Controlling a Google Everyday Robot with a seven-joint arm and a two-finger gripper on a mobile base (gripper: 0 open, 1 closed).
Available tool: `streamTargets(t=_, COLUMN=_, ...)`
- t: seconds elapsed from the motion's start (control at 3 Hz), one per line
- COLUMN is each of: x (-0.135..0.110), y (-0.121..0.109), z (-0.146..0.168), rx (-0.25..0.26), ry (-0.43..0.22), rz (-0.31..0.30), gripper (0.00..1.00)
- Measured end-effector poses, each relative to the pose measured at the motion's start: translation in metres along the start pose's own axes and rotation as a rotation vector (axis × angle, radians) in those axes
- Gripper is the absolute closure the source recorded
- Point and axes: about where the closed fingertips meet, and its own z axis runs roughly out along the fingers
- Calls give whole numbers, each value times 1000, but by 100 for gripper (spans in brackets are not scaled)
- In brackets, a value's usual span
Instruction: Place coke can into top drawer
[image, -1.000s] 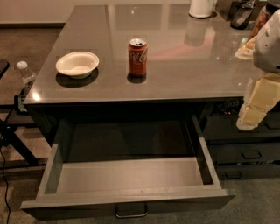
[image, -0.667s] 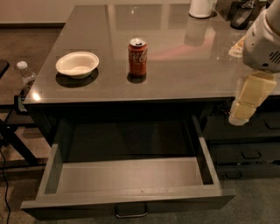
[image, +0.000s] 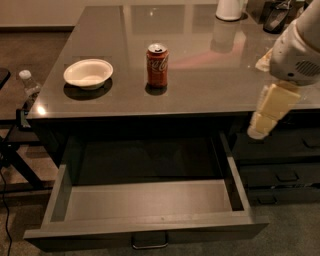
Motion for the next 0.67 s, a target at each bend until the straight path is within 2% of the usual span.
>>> streamTargets(t=0.33, x=-8, y=-24, z=35, rx=-44, ry=-106, rz=100, gripper=0)
streamTargets(t=0.67, x=-22, y=-47, z=56, rx=-69, ry=-188, rz=154, gripper=0)
